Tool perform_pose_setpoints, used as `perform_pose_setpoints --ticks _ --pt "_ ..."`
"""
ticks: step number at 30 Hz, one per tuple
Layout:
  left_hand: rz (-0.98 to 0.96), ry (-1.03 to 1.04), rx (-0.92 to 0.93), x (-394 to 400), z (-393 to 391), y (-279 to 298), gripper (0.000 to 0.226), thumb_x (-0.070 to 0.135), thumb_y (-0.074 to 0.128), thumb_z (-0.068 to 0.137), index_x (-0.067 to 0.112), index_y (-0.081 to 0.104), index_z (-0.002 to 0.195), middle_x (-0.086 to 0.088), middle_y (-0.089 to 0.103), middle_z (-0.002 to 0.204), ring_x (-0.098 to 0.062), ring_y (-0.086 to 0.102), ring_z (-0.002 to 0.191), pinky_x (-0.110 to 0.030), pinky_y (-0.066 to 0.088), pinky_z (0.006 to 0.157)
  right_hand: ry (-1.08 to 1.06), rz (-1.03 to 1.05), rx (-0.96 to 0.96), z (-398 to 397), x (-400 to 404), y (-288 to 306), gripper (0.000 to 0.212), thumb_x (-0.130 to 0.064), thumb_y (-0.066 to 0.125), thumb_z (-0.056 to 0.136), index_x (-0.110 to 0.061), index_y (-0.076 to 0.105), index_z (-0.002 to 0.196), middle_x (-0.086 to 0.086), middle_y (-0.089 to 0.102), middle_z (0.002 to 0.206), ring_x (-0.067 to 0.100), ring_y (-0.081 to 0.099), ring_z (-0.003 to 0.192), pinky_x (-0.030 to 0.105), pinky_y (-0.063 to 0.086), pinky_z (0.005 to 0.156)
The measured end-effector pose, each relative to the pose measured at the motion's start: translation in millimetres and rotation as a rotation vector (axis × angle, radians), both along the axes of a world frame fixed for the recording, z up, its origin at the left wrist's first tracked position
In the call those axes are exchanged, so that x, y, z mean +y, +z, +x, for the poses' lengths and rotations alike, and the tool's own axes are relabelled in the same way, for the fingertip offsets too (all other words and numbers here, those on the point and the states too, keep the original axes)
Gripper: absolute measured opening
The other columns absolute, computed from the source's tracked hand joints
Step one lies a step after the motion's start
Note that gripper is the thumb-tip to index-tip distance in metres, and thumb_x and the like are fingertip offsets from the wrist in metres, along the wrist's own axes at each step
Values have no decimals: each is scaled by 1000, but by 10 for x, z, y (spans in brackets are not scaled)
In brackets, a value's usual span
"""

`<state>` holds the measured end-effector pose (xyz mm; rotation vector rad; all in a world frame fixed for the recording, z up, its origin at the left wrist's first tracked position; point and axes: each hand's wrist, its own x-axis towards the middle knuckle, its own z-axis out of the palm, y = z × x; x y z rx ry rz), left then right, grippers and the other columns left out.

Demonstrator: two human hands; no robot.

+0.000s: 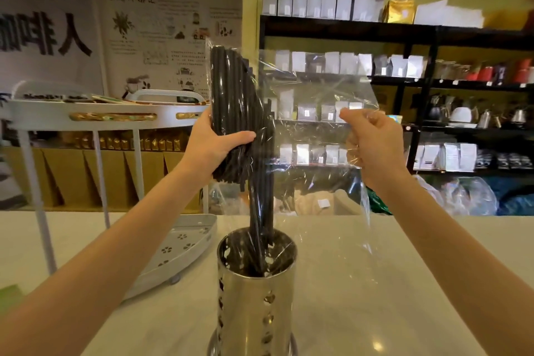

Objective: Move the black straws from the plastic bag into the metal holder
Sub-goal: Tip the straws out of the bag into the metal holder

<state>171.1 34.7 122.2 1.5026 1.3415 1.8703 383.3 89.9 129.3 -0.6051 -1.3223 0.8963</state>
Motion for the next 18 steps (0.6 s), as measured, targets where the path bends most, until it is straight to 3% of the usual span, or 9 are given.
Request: perform_pose_setpoints --ticks 5,8,18 --pt "24 18 43 -104 48 3 50 9 71 71 24 42 109 9 56 95 -7 56 91 -32 46 90 -99 50 -26 39 -33 -71 16 -23 61 85 -21 60 70 -13 40 33 3 31 33 13 29 34" --pt "14 28 69 -153 68 -21 56 12 73 69 23 42 114 6 57 101 -16 58 99 -41 47 95 -80 42 0 71 -35 -124 12 -23 61 86 -18 61 75 -12 40 33 4 31 32 14 28 33" --pt "9 35 90 -258 131 -45 51 13 74 69 23 46 111 1 59 103 -20 61 98 -45 49 92 -111 127 2 119 -18 -214 17 -23 62 85 -25 61 68 -16 50 37 1 39 33 15 31 41"
